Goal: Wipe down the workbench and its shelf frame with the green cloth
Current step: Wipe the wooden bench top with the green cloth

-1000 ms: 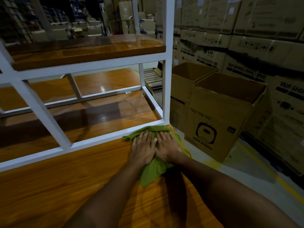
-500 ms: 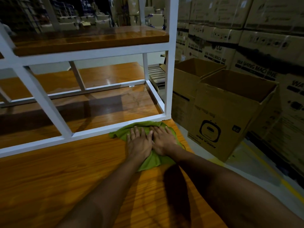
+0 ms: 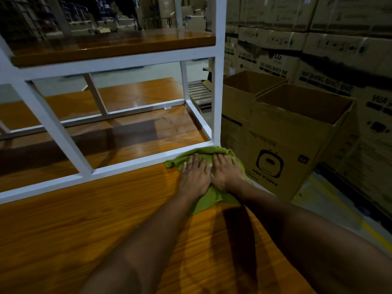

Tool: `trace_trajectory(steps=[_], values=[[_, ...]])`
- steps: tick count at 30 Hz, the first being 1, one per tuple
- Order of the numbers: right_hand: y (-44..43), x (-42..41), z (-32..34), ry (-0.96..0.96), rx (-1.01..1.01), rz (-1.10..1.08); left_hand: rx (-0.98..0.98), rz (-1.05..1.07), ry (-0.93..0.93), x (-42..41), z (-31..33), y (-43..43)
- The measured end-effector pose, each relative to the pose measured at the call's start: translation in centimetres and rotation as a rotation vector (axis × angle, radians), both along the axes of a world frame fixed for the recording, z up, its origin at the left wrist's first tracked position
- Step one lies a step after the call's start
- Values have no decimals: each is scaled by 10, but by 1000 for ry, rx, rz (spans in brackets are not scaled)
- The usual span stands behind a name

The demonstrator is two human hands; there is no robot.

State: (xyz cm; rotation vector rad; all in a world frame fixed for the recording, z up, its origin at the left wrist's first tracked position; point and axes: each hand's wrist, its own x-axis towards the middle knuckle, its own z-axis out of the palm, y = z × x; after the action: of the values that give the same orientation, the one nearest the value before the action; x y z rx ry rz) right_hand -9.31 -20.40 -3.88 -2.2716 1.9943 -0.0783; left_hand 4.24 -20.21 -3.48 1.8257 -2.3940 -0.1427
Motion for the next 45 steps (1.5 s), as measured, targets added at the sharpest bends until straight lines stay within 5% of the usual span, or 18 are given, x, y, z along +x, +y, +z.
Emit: trace_trajectory(steps=[13, 16, 19, 22, 27, 35, 39, 45], values=[[81, 39, 15, 161, -6, 233, 87, 133, -52, 49, 19, 102], [113, 48, 24, 150, -65, 100, 60, 130, -99, 57, 35, 123], [151, 75, 29, -65, -139, -154, -101, 103, -131, 66, 52, 123], [167, 104, 25, -225, -62, -361, -171, -138, 7, 75, 51, 97], [159, 101, 7, -146, 9, -402, 90, -392, 9, 87, 21, 52], [91, -11, 17, -9, 112, 76, -18, -360, -119, 92, 21, 19], [64, -2, 26, -257, -58, -134, -108, -371, -53, 86, 12, 6], [17, 42, 3, -83, -14, -176, -157, -288, 23, 80, 1, -19]])
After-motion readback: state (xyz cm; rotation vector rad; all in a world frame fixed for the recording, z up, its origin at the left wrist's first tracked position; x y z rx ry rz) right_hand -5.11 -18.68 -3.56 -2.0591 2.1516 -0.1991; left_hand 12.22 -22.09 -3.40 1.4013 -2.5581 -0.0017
